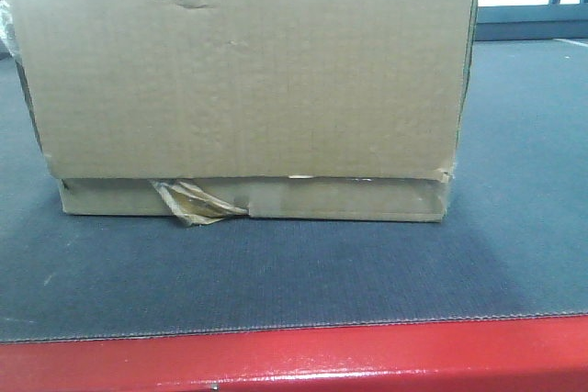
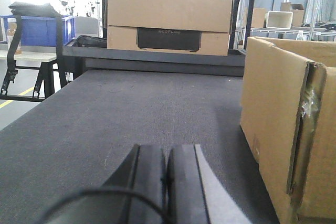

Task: Grab carton from right shelf to conveyor

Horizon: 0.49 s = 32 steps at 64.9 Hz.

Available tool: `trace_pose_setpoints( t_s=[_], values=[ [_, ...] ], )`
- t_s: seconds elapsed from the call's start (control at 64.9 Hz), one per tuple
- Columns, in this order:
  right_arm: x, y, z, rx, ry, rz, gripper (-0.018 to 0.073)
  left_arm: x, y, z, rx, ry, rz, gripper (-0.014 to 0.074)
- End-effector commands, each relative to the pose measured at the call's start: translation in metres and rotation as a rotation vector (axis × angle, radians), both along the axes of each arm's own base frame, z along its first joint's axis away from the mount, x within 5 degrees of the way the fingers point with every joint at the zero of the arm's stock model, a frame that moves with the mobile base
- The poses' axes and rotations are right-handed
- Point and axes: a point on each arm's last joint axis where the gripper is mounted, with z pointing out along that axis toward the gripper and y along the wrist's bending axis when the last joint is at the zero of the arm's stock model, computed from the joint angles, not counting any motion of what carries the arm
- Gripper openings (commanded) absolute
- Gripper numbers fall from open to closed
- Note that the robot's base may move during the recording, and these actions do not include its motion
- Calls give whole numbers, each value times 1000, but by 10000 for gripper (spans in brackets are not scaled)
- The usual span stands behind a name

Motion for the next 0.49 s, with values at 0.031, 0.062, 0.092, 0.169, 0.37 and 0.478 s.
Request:
trace_pose_setpoints(
  t_s=[0.031,0.062,0.092,0.169,0.37,0.478],
  values=[
    [7,-1,-22,28,-54,-13,-60,-1,0,3,6,-29,5,4],
    [9,-1,-28,44,-61,-15,-60,-1,0,3,6,-29,5,4],
    [10,-1,-33,65,-73,-19,-60,-1,0,3,6,-29,5,4],
    [10,-2,-31,101,-96,-20,-60,-1,0,3,6,-29,5,4],
    [10,-1,-32,91,-86,-19,-60,-1,0,3,6,-29,5,4],
    [10,-1,-32,91,-91,-20,-60,-1,0,3,6,-29,5,4]
  ],
)
